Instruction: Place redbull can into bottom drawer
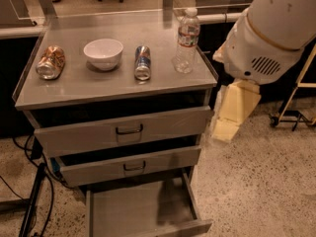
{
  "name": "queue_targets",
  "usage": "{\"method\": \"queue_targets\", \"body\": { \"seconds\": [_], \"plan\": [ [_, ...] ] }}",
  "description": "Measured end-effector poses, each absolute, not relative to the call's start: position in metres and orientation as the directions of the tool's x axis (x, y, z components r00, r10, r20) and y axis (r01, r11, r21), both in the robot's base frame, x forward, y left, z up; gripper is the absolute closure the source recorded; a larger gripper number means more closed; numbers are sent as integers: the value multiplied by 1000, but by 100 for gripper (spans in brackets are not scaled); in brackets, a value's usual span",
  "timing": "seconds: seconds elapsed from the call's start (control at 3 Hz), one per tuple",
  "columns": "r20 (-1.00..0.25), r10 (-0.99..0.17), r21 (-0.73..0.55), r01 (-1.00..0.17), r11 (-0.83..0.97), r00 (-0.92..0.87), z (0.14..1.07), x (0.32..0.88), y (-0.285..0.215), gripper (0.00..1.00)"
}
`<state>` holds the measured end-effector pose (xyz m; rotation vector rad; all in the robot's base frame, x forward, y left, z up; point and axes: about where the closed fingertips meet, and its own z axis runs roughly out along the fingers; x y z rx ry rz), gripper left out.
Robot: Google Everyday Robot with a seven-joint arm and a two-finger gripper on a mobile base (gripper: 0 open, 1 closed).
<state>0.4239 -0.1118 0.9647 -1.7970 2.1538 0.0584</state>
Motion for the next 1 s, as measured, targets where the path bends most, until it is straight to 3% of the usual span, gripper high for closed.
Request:
{"method": "queue_targets", "body": {
  "seconds": [0.33,1.0],
  "plan": [
    [-285,-946,-177,-961,211,-155,965,424,-109,0],
    [-314,-880,-68,-916,395,-356,941,460,-93,0]
  ]
}}
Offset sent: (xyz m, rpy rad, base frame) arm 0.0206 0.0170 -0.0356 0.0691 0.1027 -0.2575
